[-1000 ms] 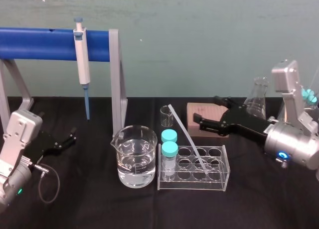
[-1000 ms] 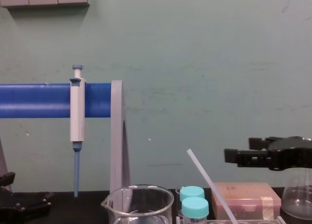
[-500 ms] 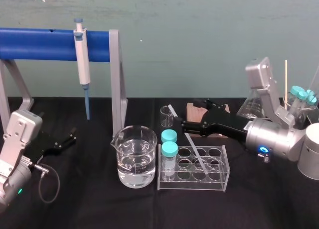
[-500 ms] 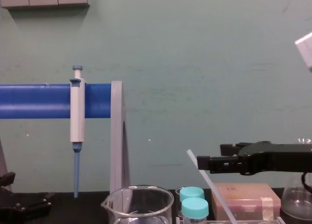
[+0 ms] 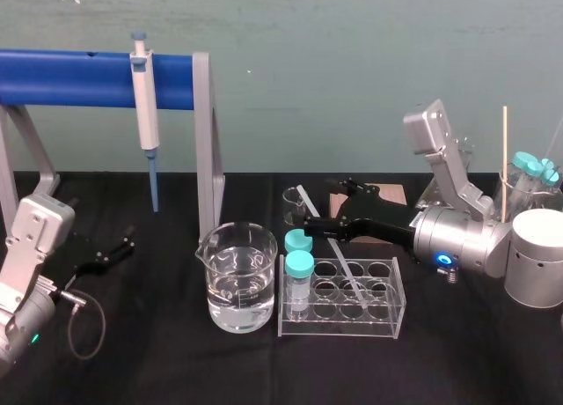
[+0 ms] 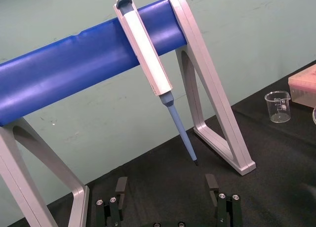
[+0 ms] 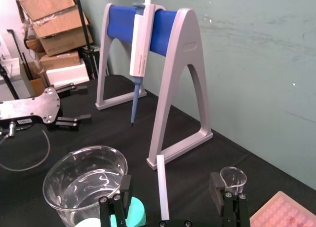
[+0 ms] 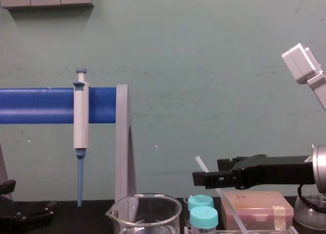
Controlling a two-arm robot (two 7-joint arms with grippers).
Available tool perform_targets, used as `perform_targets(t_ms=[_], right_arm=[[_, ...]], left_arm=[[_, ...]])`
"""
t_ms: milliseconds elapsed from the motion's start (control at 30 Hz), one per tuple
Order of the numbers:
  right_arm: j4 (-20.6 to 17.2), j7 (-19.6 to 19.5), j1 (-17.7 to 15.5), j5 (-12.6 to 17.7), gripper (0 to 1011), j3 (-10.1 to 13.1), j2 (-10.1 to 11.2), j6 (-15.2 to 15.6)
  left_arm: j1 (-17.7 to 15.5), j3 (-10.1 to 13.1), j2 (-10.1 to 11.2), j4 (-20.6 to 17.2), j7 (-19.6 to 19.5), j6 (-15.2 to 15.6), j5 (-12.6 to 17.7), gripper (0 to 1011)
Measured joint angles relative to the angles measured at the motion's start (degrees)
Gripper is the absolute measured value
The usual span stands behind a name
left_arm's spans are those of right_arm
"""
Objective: Pick up the stirring rod with one hand, then place it down.
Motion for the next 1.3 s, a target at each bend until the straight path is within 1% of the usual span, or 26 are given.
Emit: perform_targets(t_ms=[367, 533, 933, 1033, 1067, 1133, 1167, 1233, 1300], right_arm=[[1.67, -0.98, 0.60, -0.70, 1000, -0.27, -0.88, 0.95], [1.71, -1.10, 0.60, -1.14, 1000, -0.31, -0.94, 0.81], [1.70, -1.17, 0.59, -1.05, 994, -0.27, -0.90, 0.78], [1.70, -1.17, 0.58, -1.02, 947, -0.26, -0.89, 0.77], [1.69, -1.17, 0.57, -1.00, 908, -0.25, -0.88, 0.77], [1.68, -1.17, 0.57, -0.98, 873, -0.24, -0.88, 0.77], [1.68, -1.18, 0.56, -0.95, 821, -0.24, -0.88, 0.77], [1.67, -1.17, 0.55, -0.93, 788, -0.23, -0.88, 0.76], [1.66, -1.18, 0.54, -0.91, 713, -0.22, -0.88, 0.77]], left_arm=[[0.00, 0.00, 0.00, 0.00, 0.00, 0.00, 0.00, 1000], [0.00, 0.00, 0.00, 0.00, 0.00, 0.00, 0.00, 1000], [0.00, 0.00, 0.00, 0.00, 0.00, 0.00, 0.00, 1000], [0.00, 0.00, 0.00, 0.00, 0.00, 0.00, 0.00, 1000], [0.00, 0.00, 0.00, 0.00, 0.00, 0.00, 0.00, 1000], [0.00, 0.00, 0.00, 0.00, 0.00, 0.00, 0.00, 1000], [0.00, 0.00, 0.00, 0.00, 0.00, 0.00, 0.00, 1000], [0.00, 0.00, 0.00, 0.00, 0.00, 0.00, 0.00, 1000], [0.00, 0.00, 0.00, 0.00, 0.00, 0.00, 0.00, 1000]])
